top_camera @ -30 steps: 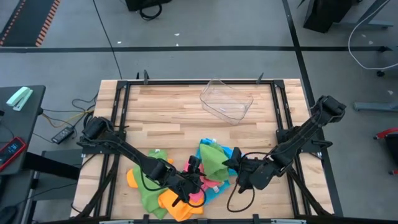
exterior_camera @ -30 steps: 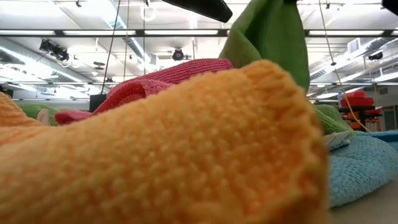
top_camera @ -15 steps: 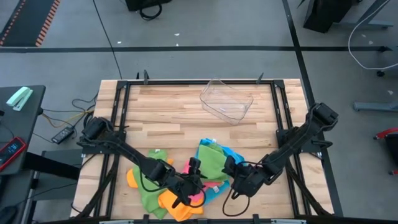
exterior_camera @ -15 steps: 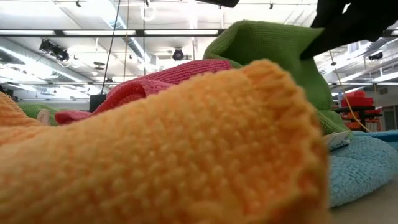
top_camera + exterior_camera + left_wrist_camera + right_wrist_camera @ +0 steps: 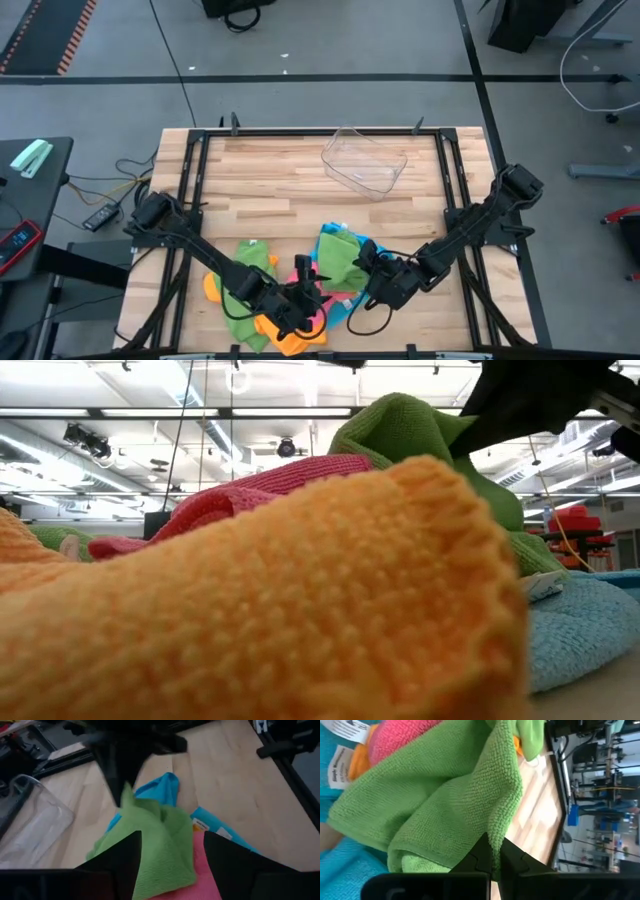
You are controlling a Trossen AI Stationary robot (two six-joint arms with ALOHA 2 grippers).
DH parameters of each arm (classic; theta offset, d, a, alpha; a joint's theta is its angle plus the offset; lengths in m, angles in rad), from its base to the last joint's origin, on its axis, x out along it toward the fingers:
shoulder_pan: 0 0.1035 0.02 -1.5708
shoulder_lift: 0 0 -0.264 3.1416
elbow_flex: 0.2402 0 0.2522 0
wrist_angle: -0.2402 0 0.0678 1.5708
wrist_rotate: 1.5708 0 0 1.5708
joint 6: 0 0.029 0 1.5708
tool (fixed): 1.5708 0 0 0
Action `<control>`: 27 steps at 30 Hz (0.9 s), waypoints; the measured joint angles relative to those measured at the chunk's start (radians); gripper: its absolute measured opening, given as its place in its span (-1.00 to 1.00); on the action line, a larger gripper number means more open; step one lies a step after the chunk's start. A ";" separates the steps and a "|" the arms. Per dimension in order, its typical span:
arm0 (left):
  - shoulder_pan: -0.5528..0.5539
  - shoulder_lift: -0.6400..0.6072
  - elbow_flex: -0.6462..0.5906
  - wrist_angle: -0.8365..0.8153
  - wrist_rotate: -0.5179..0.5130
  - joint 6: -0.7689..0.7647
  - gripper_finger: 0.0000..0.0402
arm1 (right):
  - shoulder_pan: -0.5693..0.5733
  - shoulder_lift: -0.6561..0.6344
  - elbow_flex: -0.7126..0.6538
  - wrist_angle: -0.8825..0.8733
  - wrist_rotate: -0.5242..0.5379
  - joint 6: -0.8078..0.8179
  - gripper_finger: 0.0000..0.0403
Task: Fold microfiber towels
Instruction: Fold the top green towel
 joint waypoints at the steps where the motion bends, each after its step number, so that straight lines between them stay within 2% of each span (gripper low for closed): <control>1: 0.000 0.012 -0.001 -0.001 -0.007 -0.004 0.15 | 0.000 0.000 0.000 0.000 0.005 -0.007 -0.93; 7: 0.003 0.054 -0.001 0.028 -0.103 0.006 0.19 | 0.003 0.000 0.001 0.009 0.007 -0.014 -0.93; 18: 0.002 0.055 0.000 0.030 -0.106 -0.024 0.16 | 0.001 0.000 0.002 0.031 -0.002 0.005 -0.92; 27: 0.001 0.102 0.001 0.001 -0.105 -0.065 0.15 | -0.006 0.000 0.002 0.031 -0.009 0.023 -0.92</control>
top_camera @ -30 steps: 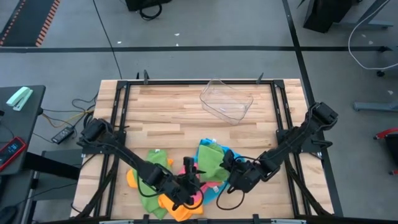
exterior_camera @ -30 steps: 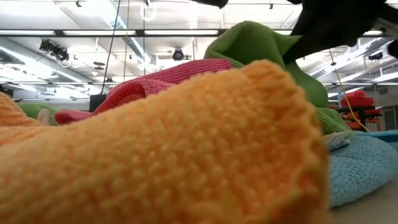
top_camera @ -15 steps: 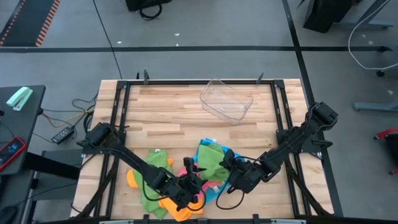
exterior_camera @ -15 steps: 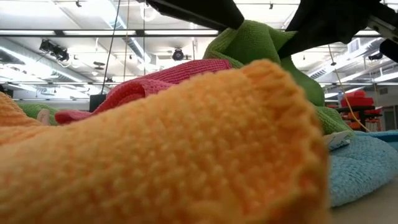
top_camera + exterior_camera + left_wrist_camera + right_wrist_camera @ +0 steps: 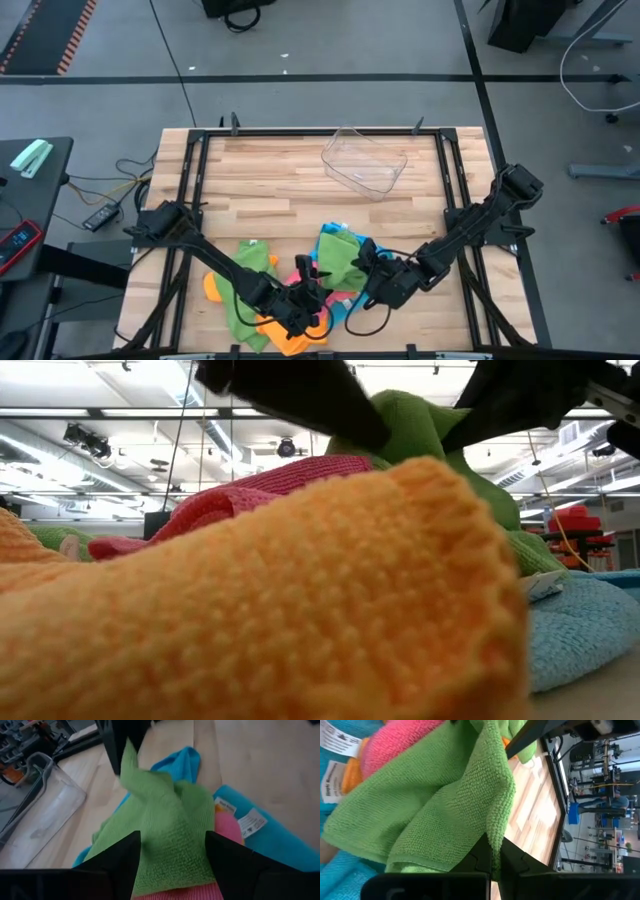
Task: Fold microfiber towels
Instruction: Fold the top green towel
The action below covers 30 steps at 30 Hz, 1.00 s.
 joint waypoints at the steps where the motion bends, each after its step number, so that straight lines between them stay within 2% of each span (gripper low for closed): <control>1: 0.000 0.000 0.000 -0.013 0.000 -0.009 0.15 | 0.001 0.000 0.000 0.000 -0.008 0.003 -0.92; 6: -0.012 -0.002 0.001 -0.071 -0.004 -0.028 0.15 | 0.003 0.000 0.000 -0.001 -0.040 0.013 -0.92; 11: -0.029 -0.005 0.082 -0.245 -0.011 -0.047 0.14 | 0.003 0.000 0.000 -0.002 -0.040 -0.012 -0.92; 15: -0.028 -0.005 0.133 -0.390 -0.006 -0.118 0.06 | 0.003 0.000 0.000 0.011 -0.040 -0.034 -0.92; 21: -0.025 -0.006 0.135 -0.374 0.090 -0.089 -0.11 | 0.007 0.000 0.000 0.011 -0.022 -0.060 -0.92; 24: -0.032 -0.006 0.135 -0.362 0.105 -0.044 -0.16 | 0.018 0.000 0.000 0.011 0.037 -0.108 -0.92; 30: -0.056 -0.004 0.135 -0.302 0.104 0.145 -0.20 | 0.024 0.000 0.000 0.011 0.138 -0.170 -0.92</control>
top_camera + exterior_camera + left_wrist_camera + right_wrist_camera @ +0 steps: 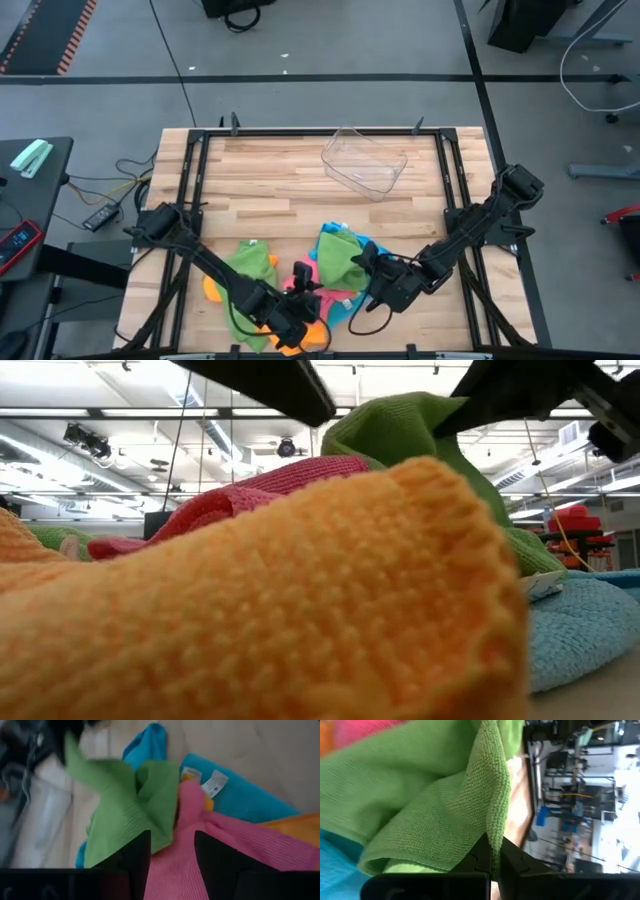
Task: Fold microfiber towels
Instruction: Fold the top green towel
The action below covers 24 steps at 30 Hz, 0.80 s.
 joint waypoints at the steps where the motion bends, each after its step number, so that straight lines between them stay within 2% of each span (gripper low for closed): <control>1: -0.004 0.001 0.000 0.000 0.000 0.040 -0.20 | -0.003 0.000 0.000 0.000 -0.003 0.012 -0.92; 5: -0.009 0.008 -0.001 0.006 0.000 0.179 -0.19 | -0.022 0.006 0.000 -0.001 -0.127 0.114 -0.92; 15: 0.025 0.009 -0.002 0.064 -0.016 0.493 -0.19 | -0.053 0.069 -0.005 -0.007 -0.354 0.391 -0.92; 17: 0.029 0.009 -0.002 0.072 -0.015 0.502 -0.19 | -0.060 0.088 -0.006 -0.006 -0.401 0.423 -0.92; 21: 0.043 0.009 -0.002 0.078 -0.009 0.424 -0.19 | -0.059 0.102 -0.006 -0.001 -0.407 0.467 -0.92; 24: 0.054 0.009 -0.002 0.076 0.053 0.336 -0.19 | -0.059 0.097 -0.006 -0.004 -0.407 0.476 -0.92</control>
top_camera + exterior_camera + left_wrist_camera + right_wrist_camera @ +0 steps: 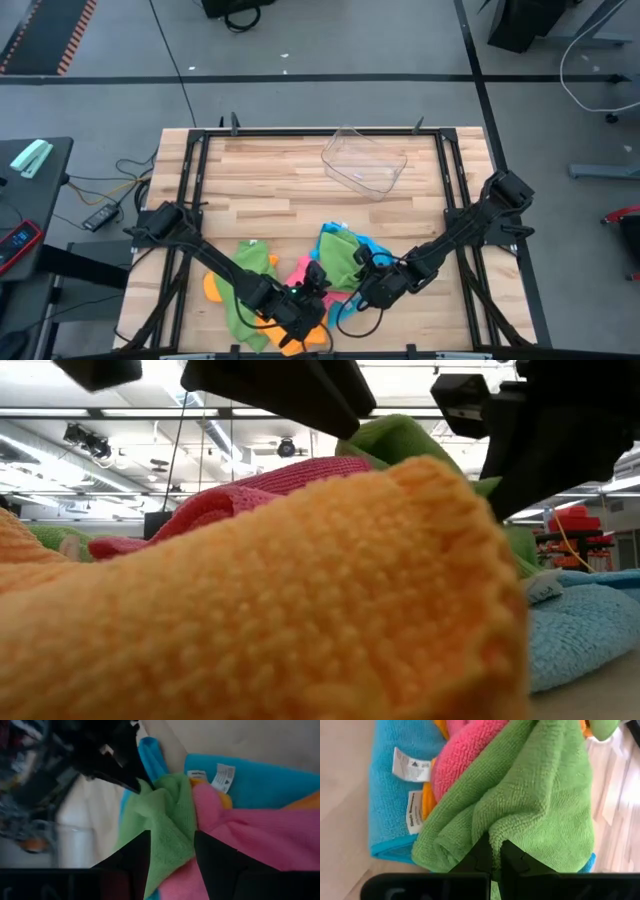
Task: Fold microfiber towels
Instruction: Fold the top green towel
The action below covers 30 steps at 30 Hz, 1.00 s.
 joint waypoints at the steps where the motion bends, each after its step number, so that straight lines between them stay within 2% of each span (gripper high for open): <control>1: 0.001 0.000 0.000 0.000 0.029 -0.008 -0.19 | 0.001 -0.008 0.000 -0.008 0.000 0.000 -0.92; 7: -0.003 0.000 0.000 0.000 0.060 0.118 -0.23 | 0.000 -0.056 0.000 -0.017 0.000 0.027 -0.92; 15: -0.006 0.001 0.000 -0.001 0.046 0.508 -0.33 | -0.016 -0.061 0.000 -0.048 0.000 0.049 -0.84; 24: 0.025 0.001 0.000 -0.063 0.033 0.773 -0.32 | -0.016 -0.061 0.000 -0.046 -0.017 0.059 -0.70; 30: 0.038 0.001 0.000 -0.075 0.035 0.834 -0.34 | -0.016 -0.061 0.000 -0.045 -0.018 0.060 -0.68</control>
